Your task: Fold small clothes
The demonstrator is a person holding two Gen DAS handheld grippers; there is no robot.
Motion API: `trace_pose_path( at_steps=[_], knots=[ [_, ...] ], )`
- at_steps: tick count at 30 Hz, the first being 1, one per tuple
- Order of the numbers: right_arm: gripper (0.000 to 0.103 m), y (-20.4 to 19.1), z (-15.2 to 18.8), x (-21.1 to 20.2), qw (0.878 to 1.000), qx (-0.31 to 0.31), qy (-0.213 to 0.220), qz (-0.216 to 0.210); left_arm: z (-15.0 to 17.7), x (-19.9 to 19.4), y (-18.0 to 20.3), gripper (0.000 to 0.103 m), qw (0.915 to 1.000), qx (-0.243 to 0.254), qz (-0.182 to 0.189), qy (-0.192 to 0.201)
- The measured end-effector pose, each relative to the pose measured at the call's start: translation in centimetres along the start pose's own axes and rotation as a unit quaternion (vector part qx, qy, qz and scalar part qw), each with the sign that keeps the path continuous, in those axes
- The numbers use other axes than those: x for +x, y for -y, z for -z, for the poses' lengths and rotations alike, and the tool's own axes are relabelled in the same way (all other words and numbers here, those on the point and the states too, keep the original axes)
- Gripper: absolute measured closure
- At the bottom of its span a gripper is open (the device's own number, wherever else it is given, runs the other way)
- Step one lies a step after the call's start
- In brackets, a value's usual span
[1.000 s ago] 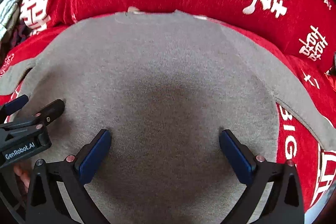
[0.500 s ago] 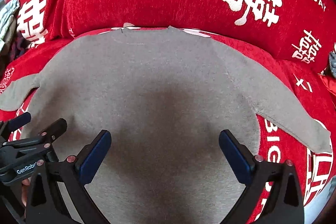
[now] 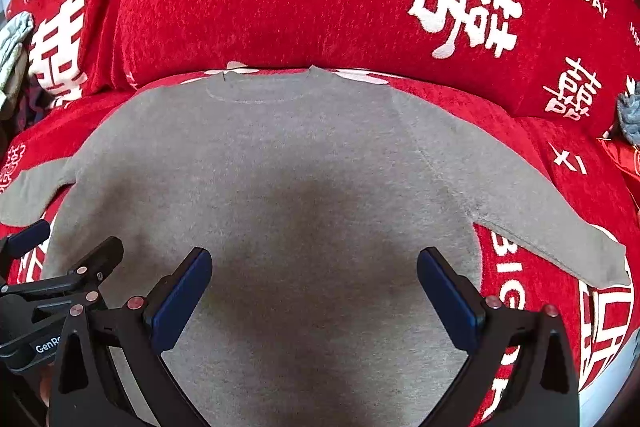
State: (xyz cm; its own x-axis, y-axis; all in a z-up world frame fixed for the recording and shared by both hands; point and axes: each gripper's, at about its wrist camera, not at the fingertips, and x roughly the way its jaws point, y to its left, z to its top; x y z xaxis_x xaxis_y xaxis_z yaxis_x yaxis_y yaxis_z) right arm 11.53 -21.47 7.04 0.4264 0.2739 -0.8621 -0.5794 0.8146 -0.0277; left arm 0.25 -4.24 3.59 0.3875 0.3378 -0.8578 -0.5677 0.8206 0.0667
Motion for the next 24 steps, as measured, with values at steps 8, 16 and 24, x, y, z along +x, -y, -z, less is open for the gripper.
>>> trace_pose_path(
  at_steps=[8,16,24],
  knots=[
    [0.001,0.9,-0.2,-0.4,1.000,0.013,0.008,0.010,-0.4,-0.2,0.9,0.000,1.0000,0.002,-0.005,0.005],
    [0.001,2.4,-0.7,-1.0,0.999,0.028,0.035,0.023,-1.4,-0.8,1.5,0.000,0.9998,-0.008,-0.006,0.020],
    [0.001,4.2,-1.1,-1.6,0.997,0.040,0.052,0.032,-2.2,-1.8,3.7,0.000,0.9994,0.015,-0.003,0.031]
  ],
)
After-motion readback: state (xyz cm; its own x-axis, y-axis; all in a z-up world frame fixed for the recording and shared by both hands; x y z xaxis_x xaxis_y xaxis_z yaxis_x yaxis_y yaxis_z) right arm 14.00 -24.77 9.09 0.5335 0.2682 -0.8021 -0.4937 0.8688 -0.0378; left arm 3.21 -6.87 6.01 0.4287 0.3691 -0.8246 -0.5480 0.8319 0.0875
